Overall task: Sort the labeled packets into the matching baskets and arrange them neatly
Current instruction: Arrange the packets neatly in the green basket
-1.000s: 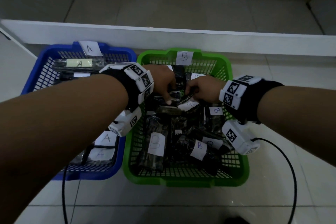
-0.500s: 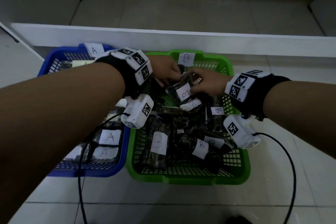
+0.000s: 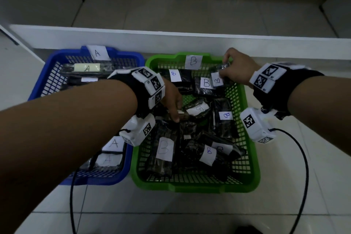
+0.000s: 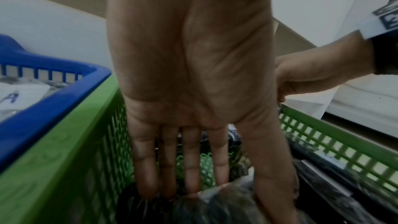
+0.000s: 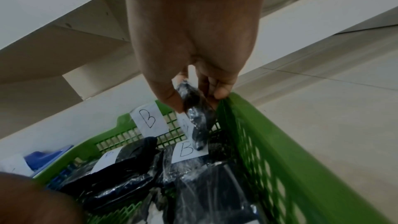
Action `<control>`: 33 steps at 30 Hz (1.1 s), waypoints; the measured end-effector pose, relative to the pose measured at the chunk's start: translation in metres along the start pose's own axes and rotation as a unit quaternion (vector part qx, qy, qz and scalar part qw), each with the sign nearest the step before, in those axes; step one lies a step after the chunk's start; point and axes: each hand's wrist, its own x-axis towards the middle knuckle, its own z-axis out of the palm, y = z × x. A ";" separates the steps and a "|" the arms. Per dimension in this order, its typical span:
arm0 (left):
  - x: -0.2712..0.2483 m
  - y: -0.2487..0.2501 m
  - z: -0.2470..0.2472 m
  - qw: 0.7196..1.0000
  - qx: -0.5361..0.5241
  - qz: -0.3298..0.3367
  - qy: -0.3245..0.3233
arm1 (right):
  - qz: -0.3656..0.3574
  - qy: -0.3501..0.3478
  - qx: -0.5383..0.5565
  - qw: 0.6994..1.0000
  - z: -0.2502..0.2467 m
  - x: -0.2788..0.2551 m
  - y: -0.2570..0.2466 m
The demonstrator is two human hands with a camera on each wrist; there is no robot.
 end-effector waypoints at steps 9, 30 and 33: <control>-0.009 -0.010 -0.016 0.993 -0.089 -0.021 0.076 | 0.081 -0.103 0.112 0.985 0.012 0.004 -0.004; -0.023 0.004 -0.004 0.982 -0.099 0.039 0.159 | -0.108 0.013 -0.442 0.890 0.025 0.003 0.007; -0.019 0.002 -0.004 0.966 -0.219 0.068 0.121 | -0.141 0.072 -0.478 0.864 0.026 0.001 0.011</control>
